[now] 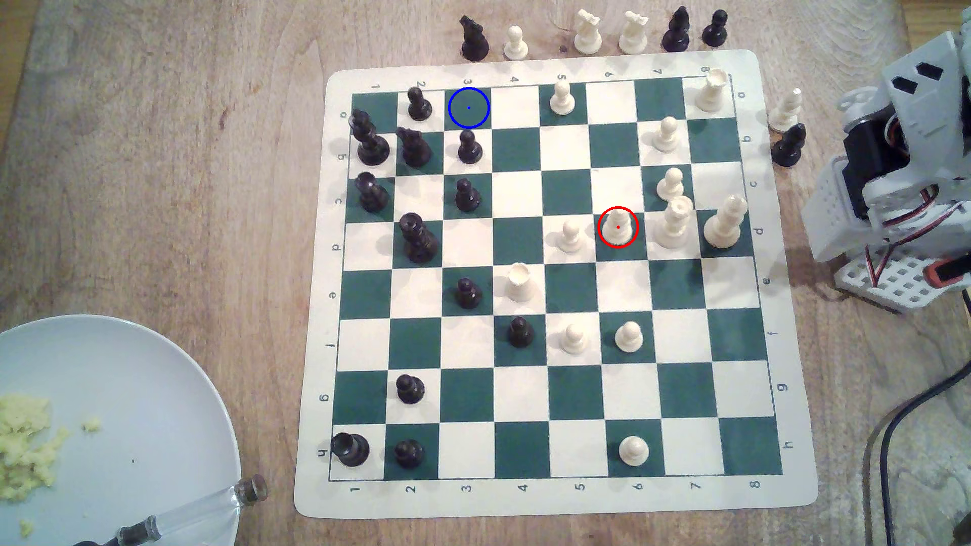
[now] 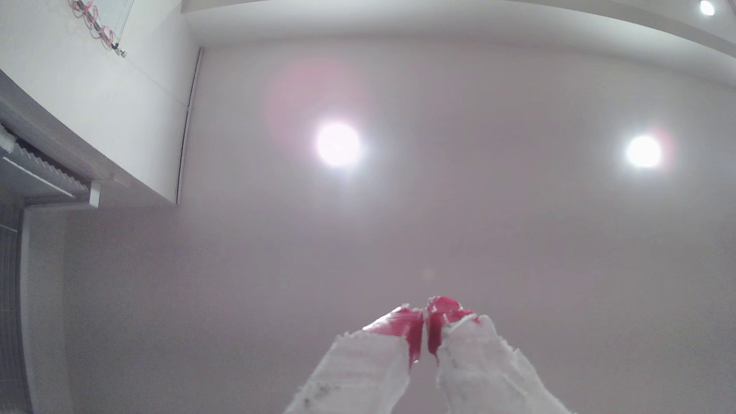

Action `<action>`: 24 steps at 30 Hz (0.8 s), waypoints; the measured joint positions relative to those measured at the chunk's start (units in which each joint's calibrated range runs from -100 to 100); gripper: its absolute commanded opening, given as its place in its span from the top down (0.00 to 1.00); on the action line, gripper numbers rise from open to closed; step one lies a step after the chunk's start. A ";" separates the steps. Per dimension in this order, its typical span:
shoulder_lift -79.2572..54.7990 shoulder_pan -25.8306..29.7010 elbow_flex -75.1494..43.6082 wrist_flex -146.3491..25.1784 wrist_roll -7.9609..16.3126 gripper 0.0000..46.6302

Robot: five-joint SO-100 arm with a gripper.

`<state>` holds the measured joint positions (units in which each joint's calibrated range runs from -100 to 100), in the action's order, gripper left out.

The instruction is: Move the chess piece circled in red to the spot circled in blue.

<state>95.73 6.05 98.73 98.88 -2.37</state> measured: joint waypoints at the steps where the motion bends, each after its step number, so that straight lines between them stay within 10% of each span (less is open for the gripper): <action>1: 0.00 0.00 0.00 0.00 0.00 1.00; 24: -0.08 -11.21 -12.20 -85.50 0.20 1.00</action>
<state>95.64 -5.16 86.53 13.39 -2.17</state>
